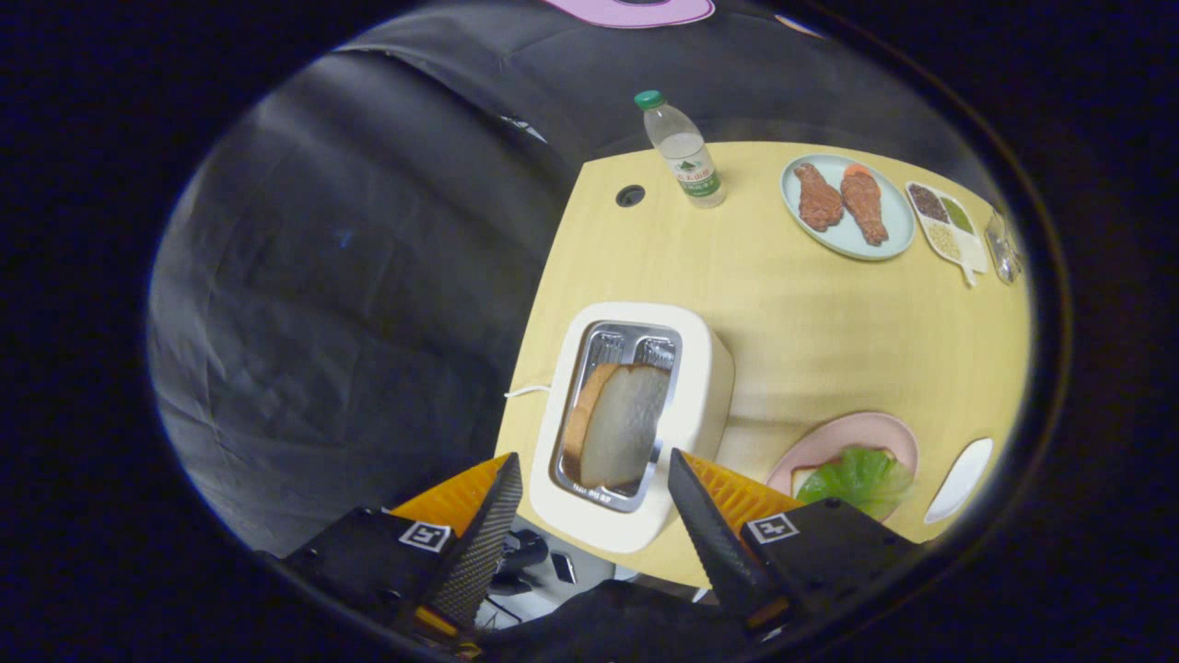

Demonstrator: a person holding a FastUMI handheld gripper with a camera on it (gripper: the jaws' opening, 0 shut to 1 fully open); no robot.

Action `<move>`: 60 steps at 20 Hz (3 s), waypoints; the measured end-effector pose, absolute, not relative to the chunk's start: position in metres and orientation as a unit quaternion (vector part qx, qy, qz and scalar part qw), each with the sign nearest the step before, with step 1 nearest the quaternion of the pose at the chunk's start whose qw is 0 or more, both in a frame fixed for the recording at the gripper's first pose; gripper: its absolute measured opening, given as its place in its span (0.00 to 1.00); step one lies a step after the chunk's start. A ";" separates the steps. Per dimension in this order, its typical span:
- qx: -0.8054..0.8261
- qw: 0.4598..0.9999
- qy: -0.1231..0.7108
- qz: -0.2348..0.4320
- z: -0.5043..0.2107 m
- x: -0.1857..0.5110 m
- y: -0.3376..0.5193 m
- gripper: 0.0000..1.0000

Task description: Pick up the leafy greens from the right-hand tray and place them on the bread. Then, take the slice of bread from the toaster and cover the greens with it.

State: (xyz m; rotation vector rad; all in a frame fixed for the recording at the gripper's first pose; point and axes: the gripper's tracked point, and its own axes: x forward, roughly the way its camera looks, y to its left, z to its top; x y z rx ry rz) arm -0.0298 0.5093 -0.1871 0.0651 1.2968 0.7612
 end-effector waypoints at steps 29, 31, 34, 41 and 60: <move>0.097 0.716 0.582 0.374 -0.135 -0.009 0.441 0.18; 0.104 0.720 0.574 0.376 -0.128 -0.004 0.418 0.18; 0.087 0.733 0.563 0.371 -0.134 0.006 0.377 0.18; -0.010 0.719 0.570 0.397 -0.211 -0.016 0.302 0.18; -0.044 0.691 0.605 0.393 -0.338 0.007 0.267 0.18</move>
